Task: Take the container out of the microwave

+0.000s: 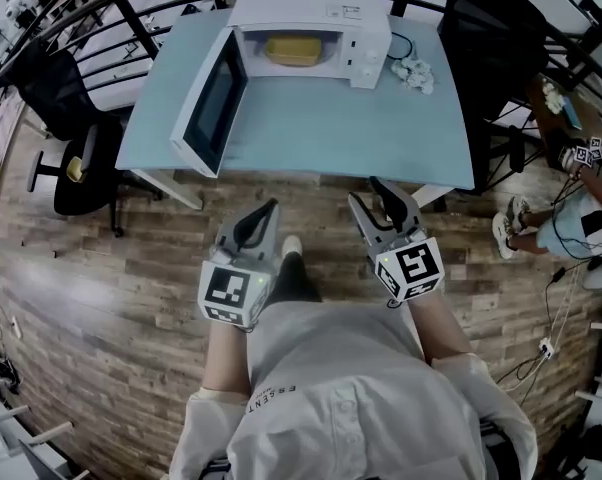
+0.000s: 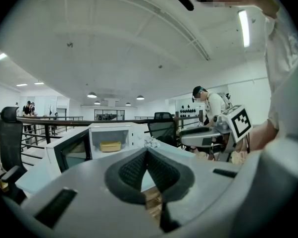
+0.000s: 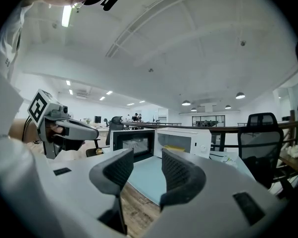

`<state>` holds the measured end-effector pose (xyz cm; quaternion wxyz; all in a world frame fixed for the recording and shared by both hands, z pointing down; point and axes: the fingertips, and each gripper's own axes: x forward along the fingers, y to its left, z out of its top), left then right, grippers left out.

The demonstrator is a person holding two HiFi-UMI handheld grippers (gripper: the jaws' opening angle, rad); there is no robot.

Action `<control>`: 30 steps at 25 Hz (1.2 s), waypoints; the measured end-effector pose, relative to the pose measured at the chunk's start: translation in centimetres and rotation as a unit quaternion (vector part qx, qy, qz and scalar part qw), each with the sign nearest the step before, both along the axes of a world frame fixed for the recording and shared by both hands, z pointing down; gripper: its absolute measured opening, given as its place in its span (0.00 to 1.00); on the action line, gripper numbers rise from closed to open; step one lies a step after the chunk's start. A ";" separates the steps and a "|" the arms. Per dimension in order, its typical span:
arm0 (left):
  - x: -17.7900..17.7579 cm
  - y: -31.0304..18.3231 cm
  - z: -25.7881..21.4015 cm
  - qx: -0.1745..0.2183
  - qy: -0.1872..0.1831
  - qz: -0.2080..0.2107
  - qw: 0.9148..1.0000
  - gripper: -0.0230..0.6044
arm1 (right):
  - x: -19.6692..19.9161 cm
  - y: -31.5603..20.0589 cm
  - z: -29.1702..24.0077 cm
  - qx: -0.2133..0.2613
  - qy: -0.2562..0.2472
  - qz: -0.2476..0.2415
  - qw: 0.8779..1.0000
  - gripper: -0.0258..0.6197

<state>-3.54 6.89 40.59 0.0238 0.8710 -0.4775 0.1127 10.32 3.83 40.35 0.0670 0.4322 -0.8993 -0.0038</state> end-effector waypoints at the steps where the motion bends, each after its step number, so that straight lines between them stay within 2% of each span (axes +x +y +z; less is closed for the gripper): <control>1: -0.6 -1.2 0.1 -0.003 0.002 -0.002 1.000 0.03 | -0.6 -1.1 0.0 0.000 0.003 -0.003 1.000 0.30; 6: -2.9 -7.9 -1.0 0.011 0.026 0.013 1.000 0.03 | -3.2 -7.3 -0.3 -0.005 0.013 0.006 1.000 0.30; 13: -5.0 -16.6 -1.5 0.009 0.033 0.043 0.998 0.03 | -6.7 -15.2 -0.1 -0.028 0.042 0.008 0.999 0.30; 22: -4.0 -24.0 -0.6 -0.016 0.032 0.094 0.995 0.03 | -9.2 -23.8 1.6 -0.070 0.085 0.010 0.994 0.30; 25: -3.7 -25.5 -0.1 -0.024 0.027 0.094 0.995 0.03 | -9.2 -25.9 2.2 -0.079 0.093 0.008 0.992 0.30; 30: -3.7 -27.7 0.5 -0.030 0.014 0.066 0.997 0.03 | -8.8 -29.4 3.4 -0.095 0.113 -0.014 0.989 0.30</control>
